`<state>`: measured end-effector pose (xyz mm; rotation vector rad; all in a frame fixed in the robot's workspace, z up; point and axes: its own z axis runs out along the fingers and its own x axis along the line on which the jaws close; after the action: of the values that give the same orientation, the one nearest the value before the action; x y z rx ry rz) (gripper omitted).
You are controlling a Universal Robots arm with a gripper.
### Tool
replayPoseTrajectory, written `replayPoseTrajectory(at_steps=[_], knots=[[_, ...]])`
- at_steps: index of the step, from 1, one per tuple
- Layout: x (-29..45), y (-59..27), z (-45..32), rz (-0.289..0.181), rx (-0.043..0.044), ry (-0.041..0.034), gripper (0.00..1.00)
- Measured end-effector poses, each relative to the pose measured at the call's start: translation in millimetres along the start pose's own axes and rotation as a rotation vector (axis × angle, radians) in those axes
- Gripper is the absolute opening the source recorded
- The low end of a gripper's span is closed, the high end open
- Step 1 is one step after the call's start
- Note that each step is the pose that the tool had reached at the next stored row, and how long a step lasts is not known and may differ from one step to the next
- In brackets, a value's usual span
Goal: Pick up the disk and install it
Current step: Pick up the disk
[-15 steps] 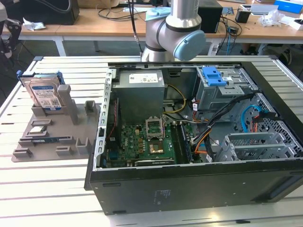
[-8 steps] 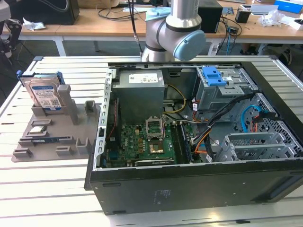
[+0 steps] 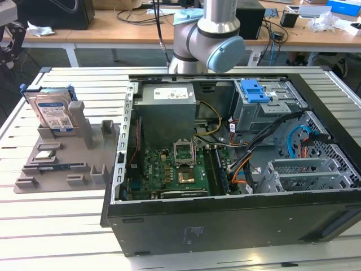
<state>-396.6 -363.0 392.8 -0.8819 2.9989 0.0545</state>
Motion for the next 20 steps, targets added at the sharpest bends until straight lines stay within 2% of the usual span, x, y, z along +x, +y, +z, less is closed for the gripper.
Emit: replayPoseTrajectory(at_steps=[12, 20], knots=[[0.0, 0.0, 0.0, -0.105, -0.0026, 0.0031, 0.10], [0.0, 0.0, 0.0, -0.191, -0.0047, 0.0056, 0.10]])
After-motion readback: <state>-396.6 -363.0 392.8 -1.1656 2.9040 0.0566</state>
